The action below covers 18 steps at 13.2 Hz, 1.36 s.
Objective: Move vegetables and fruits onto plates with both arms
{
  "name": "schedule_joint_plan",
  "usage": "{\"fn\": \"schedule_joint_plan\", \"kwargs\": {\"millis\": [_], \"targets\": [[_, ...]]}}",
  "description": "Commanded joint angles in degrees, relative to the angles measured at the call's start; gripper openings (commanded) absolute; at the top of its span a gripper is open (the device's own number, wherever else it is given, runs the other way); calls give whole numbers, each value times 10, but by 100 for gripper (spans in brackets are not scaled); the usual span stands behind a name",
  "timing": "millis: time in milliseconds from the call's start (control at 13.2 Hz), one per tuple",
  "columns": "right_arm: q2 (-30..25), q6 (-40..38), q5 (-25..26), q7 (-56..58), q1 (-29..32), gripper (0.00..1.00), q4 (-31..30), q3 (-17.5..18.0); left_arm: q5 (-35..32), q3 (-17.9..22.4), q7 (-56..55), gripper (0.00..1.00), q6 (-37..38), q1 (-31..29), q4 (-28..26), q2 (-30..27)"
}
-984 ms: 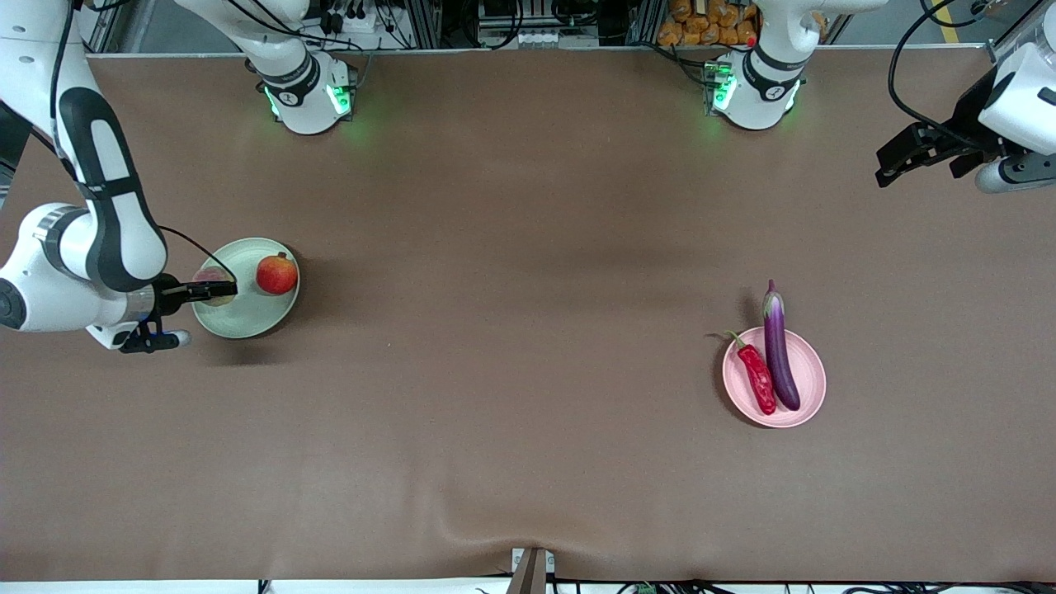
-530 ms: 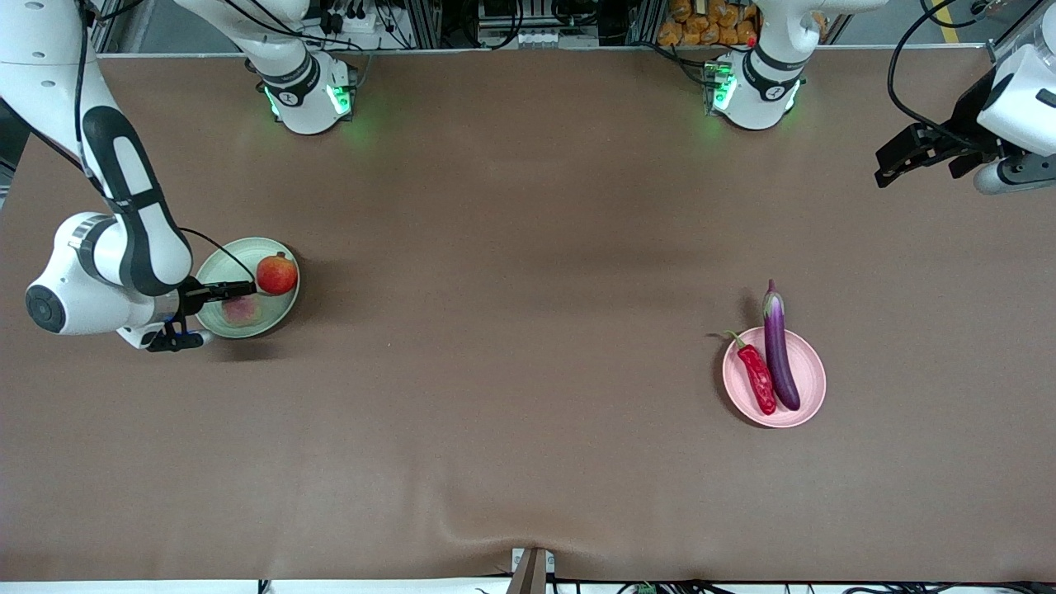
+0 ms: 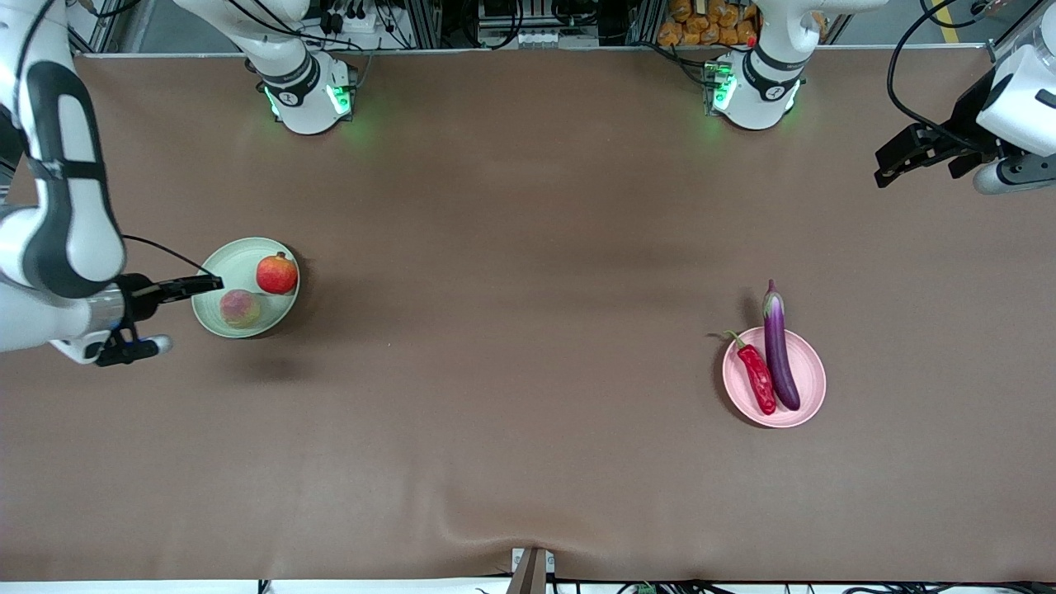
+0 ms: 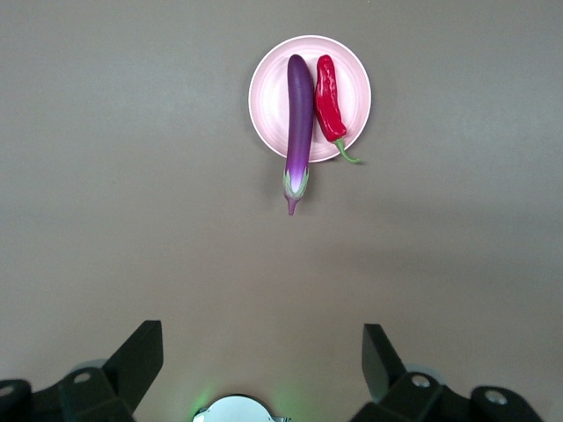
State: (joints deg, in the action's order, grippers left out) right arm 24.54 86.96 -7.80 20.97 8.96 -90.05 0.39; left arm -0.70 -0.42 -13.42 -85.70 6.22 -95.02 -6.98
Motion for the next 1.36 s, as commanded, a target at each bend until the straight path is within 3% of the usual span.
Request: {"fn": "schedule_joint_plan", "kwargs": {"millis": [0,227,378,606,908,1287], "targets": [[-10,-82,0,2,-4,100,119,32,4,0,8,100,4,1,-9,-18],[-5,-179,1,7,-7,100,238,35,3,0,8,100,6,1,-8,-18],[-16,-194,8,7,-17,100,256,31,4,0,8,100,7,3,-6,-18],[-79,-224,43,2,-51,100,255,31,3,-1,11,100,18,5,-3,-17],[-170,-193,52,-37,-60,100,165,28,4,-3,12,100,21,5,-2,-17],[-316,-81,56,-54,-71,100,-19,14,2,-2,13,100,38,5,19,-11]]}}
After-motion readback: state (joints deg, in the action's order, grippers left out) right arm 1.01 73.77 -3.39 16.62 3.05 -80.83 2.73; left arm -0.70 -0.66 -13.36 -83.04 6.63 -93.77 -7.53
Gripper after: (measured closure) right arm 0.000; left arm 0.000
